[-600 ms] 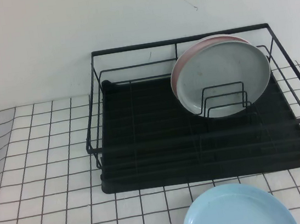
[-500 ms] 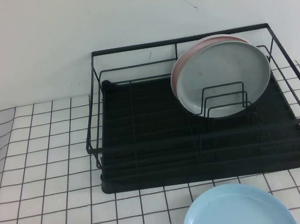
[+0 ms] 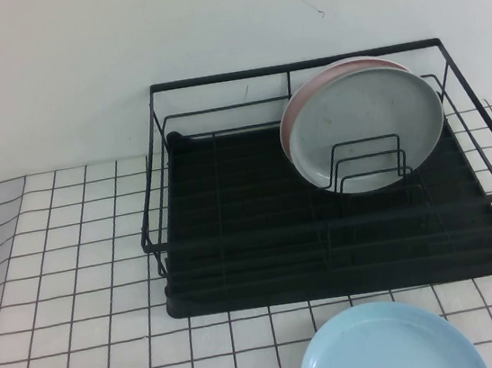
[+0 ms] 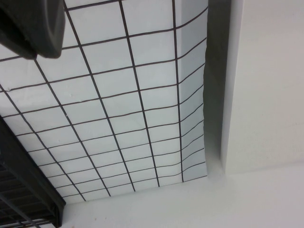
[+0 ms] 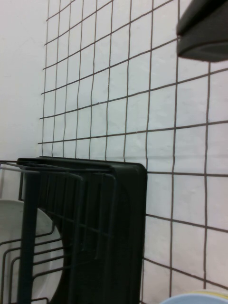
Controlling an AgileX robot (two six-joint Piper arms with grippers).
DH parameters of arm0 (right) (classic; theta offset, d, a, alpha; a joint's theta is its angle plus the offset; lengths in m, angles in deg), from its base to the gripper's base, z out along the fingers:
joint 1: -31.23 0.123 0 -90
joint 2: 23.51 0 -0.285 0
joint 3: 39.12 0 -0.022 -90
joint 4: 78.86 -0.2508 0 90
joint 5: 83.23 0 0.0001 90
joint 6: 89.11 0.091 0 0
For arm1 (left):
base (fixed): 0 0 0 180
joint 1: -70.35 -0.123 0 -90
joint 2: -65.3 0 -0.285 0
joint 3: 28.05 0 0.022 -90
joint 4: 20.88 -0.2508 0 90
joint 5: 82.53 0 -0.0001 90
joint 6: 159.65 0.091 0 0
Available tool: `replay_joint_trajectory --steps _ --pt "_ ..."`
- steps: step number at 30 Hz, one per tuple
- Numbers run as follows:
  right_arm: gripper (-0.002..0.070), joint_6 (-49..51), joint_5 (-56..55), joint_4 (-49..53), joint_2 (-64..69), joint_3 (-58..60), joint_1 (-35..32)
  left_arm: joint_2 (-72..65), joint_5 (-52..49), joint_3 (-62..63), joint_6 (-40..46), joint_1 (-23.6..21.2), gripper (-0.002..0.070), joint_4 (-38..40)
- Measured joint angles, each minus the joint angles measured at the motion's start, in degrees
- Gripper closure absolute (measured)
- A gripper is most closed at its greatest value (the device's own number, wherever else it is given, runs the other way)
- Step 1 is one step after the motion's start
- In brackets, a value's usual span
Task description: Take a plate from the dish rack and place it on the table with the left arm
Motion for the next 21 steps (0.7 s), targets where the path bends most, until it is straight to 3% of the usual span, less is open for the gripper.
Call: replay_joint_trajectory --steps 21 --pt "0.0678 0.0 0.0 0.0 0.0 0.0 0.0 0.0 0.8 0.0 0.0 0.0 0.0678 0.8"
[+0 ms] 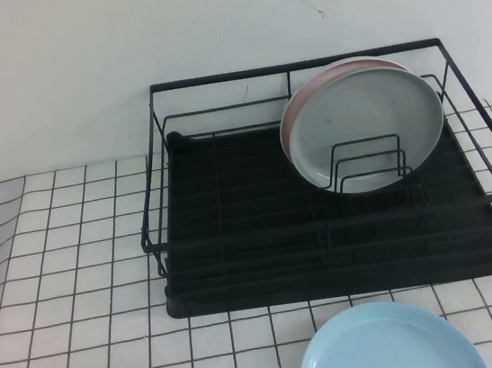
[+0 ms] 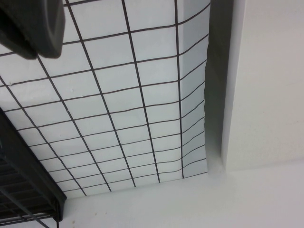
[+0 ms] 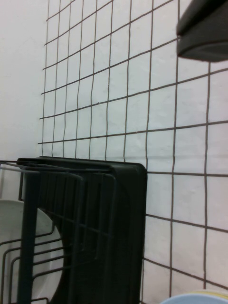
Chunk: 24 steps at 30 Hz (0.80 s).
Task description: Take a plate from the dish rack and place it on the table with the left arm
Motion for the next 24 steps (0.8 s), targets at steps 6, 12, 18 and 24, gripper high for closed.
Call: replay_joint_trajectory --steps 6,12,18,24 --pt "0.0678 0.0 0.0 0.0 0.0 0.0 0.0 0.0 0.2 0.0 0.0 0.0 0.0678 2.3" --pt "0.0678 0.0 0.0 0.0 0.0 0.0 0.0 0.0 3.1 -0.2 -0.1 0.0 0.0678 23.3" --pt "0.0678 0.0 0.0 0.0 0.0 0.0 0.0 0.0 8.1 -0.2 0.2 0.0 0.0678 41.9" --pt "0.0678 0.0 0.0 0.0 0.0 0.0 0.0 0.0 8.7 -0.2 0.7 0.0 0.0678 45.0"
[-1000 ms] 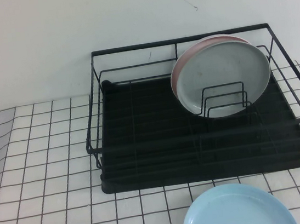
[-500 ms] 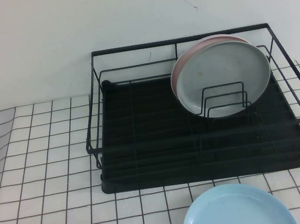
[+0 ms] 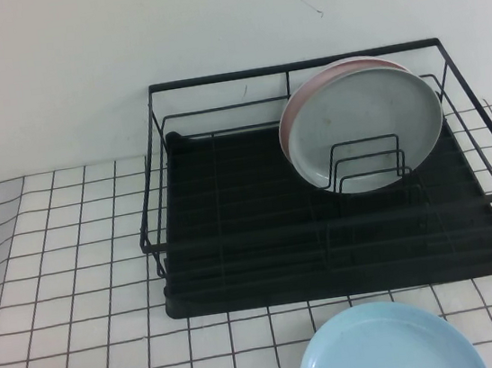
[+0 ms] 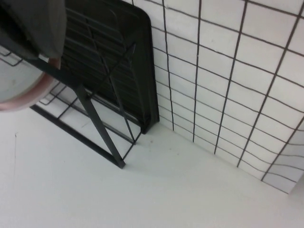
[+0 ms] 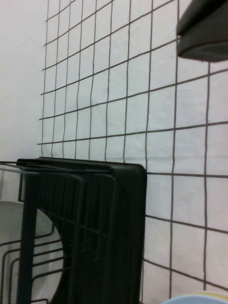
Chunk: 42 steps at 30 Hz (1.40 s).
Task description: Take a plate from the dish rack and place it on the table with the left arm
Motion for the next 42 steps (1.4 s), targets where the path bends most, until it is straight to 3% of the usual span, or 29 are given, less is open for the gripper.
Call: replay_joint_trajectory --steps 4,11,16,23,34,42 --pt "0.0678 0.0 0.0 0.0 0.0 0.0 0.0 -4.1 -4.6 3.6 1.4 0.0 0.0678 -0.5" --pt "0.0678 0.0 0.0 0.0 0.0 0.0 0.0 -26.2 -21.5 21.3 8.7 0.0 0.0678 -3.4" --pt "0.0678 0.0 0.0 0.0 0.0 0.0 0.0 -43.0 -29.9 32.5 22.4 0.0 0.0678 -0.6" --pt "0.0678 0.0 0.0 0.0 0.0 0.0 0.0 -61.9 -32.5 44.7 39.5 0.3 0.0678 9.8" --pt "0.0678 0.0 0.0 0.0 0.0 0.0 0.0 -88.4 -31.9 67.1 50.5 12.6 0.0678 14.6" --pt "0.0678 0.0 0.0 0.0 0.0 0.0 0.0 -105.2 -38.2 87.0 56.9 15.8 0.0654 14.7"
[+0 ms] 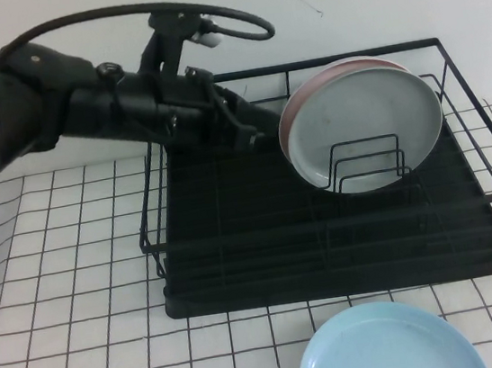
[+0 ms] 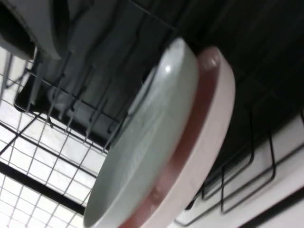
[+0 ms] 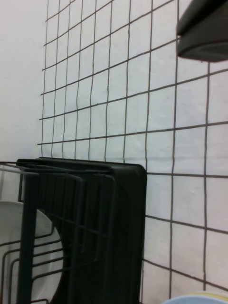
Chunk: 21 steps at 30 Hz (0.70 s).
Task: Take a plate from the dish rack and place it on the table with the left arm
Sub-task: Grasp the plate from the shelf
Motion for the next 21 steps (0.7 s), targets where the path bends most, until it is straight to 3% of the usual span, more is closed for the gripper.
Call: replay_joint_trajectory --steps 2,6,9,21 --pt "0.0678 0.0 0.0 0.0 0.0 0.0 0.0 -3.2 -1.2 4.7 1.3 0.1 0.0604 0.0" --pt "0.0678 0.0 0.0 0.0 0.0 0.0 0.0 -9.2 -3.1 12.2 6.4 0.2 0.0422 0.0" --pt "0.0678 0.0 0.0 0.0 0.0 0.0 0.0 -13.1 -3.4 17.0 9.2 0.9 0.0326 0.0" --pt "0.0678 0.0 0.0 0.0 0.0 0.0 0.0 -23.0 -3.4 28.1 12.8 2.8 0.0287 0.0"
